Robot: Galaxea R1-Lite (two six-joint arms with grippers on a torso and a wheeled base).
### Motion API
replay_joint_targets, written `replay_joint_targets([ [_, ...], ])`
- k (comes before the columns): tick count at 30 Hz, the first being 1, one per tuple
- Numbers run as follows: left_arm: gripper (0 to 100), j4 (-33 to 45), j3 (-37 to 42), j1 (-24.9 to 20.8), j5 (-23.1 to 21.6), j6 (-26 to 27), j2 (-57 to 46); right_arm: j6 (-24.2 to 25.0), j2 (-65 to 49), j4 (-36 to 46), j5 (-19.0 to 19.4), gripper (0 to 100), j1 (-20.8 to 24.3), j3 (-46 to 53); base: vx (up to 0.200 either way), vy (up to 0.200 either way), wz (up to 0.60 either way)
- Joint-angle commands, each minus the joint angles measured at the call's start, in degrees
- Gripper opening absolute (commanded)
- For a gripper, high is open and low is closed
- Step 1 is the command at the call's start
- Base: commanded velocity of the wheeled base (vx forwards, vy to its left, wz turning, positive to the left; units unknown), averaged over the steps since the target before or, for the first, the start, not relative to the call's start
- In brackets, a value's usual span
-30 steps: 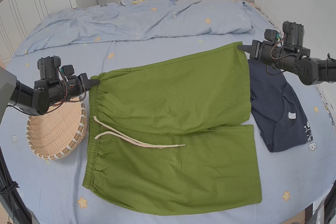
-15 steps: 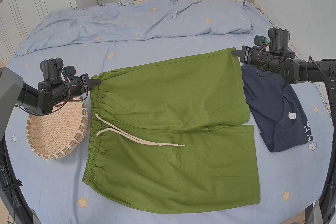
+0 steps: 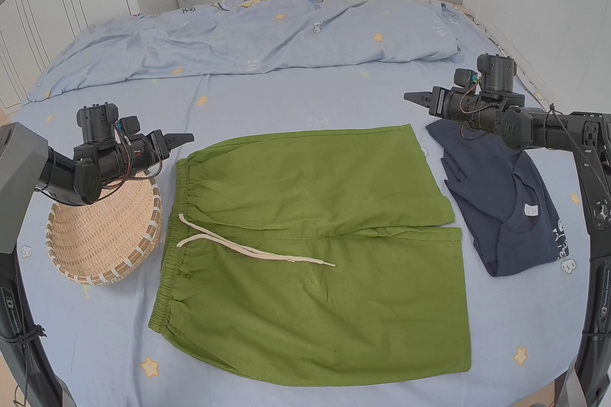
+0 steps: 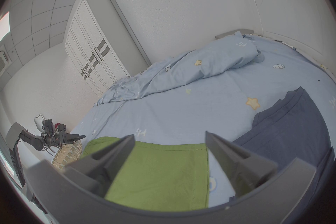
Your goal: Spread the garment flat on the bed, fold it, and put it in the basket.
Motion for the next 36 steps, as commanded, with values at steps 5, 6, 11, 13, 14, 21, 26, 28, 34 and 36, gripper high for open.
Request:
replay_joint_targets([
  [5, 100, -0.05, 0.03, -0.43, 0.0, -0.01, -0.11, 0.34, 0.98, 0.54, -0.06, 100, 0.0, -0.86, 0.0, 0.0, 0.0],
  [6, 100, -0.14, 0.29, -0.61, 0.08, -0.01, -0.73, 0.43, 0.63, 0.71, -0.06, 100, -0.26, -0.6, 0.0, 0.0, 0.0],
  [11, 100, -0.14, 3.9, -1.4, 1.14, -0.36, -8.11, 0.87, -5.52, 1.33, -0.32, 100, -1.76, 4.32, 0.0, 0.0, 0.0],
  [13, 100, -0.14, 6.45, -2.63, 1.23, -0.44, -11.98, 0.87, -10.01, 1.07, -0.23, 100, -2.2, 9.59, 0.0, 0.0, 0.0],
  [14, 100, -0.05, 6.89, -2.72, 1.14, -0.44, -12.51, 0.87, -10.62, 1.07, -0.23, 100, -2.2, 10.56, 0.0, 0.0, 0.0],
  [21, 100, -0.14, 25.34, -6.85, 0.87, -2.64, -26.92, 3.06, -32.15, -1.75, 0.03, 100, -2.64, 42.11, 0.0, 0.0, 0.0],
  [26, 100, -0.31, 38.88, -9.66, 0.61, -3.87, -31.49, 2.98, -41.65, -10.45, 0.03, 100, -2.02, 62.24, 0.0, 0.0, 0.0],
  [28, 100, -1.1, 42.57, -10.8, 0.87, -3.87, -31.49, 2.98, -44.28, -14.84, 0.03, 100, -1.76, 69.18, 0.0, 0.0, 0.0],
  [34, 100, -10.07, 50.48, -10.63, 2.19, -3.7, -28.15, 3.94, -51.05, -26.97, 0.12, 100, -0.61, 86.24, 0.0, 0.0, 0.0],
  [36, 100, -11.12, 52.15, -10.98, 4.3, -3.43, -27.71, 4.12, -53.25, -26.71, 0.21, 100, -0.61, 88.26, 0.0, 0.0, 0.0],
])
